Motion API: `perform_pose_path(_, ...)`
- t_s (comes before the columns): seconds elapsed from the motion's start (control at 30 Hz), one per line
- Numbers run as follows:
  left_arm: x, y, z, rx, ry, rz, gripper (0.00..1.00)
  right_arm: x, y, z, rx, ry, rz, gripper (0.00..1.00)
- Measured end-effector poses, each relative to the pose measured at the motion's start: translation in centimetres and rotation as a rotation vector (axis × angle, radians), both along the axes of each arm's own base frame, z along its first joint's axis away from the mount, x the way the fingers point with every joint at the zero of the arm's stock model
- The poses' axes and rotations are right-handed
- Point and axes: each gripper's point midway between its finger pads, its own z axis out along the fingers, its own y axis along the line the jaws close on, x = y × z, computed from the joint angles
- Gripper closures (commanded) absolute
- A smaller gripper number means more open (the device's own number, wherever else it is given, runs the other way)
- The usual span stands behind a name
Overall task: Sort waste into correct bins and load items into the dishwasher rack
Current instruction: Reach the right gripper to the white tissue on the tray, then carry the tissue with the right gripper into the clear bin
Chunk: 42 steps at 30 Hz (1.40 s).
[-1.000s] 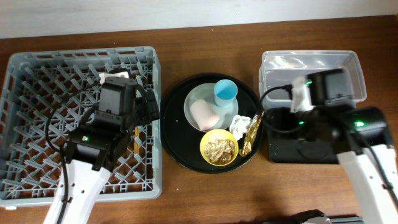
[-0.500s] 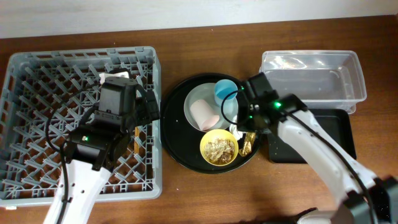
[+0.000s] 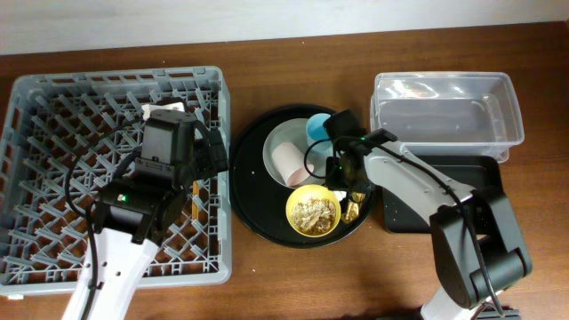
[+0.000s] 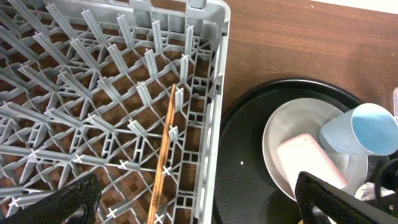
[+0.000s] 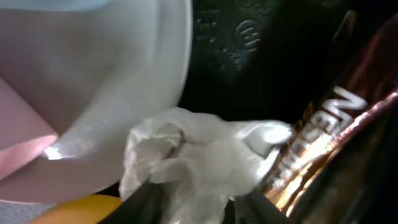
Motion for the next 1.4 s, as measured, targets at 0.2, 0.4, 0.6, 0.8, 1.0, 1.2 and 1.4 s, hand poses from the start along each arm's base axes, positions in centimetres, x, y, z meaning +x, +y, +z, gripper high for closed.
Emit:
perform_pose_path(0.2,0.0,0.0,0.0,0.000,0.000,0.000,0.01,-1.0,0.6,-0.1,-0.012,0.026,0.029,0.96)
perform_pose_path(0.4,0.0,0.0,0.0,0.000,0.000,0.000,0.01,-0.5,-0.1,4.8,0.015,-0.027,0.009,0.96)
perform_pose_path(0.6,0.0,0.0,0.0,0.000,0.000,0.000,0.01,2.5,-1.6,15.8,0.132,-0.342,-0.021,0.96)
perform_pose_path(0.8,0.0,0.0,0.0,0.000,0.000,0.000,0.01,6.0,-9.7,16.9,0.101,-0.437,-0.219,0.96)
perform_pose_path(1.0,0.0,0.0,0.0,0.000,0.000,0.000,0.01,9.0,-14.5,12.1,0.087,-0.378,-0.321,0.11)
perform_pose_path(1.2,0.0,0.0,0.0,0.000,0.000,0.000,0.01,8.1,-15.0,10.4,0.085,-0.294,-0.287,0.08)
perform_pose_path(1.4,0.0,0.0,0.0,0.000,0.000,0.000,0.01,5.1,-12.3,15.9,0.224,-0.238,-0.223,0.01)
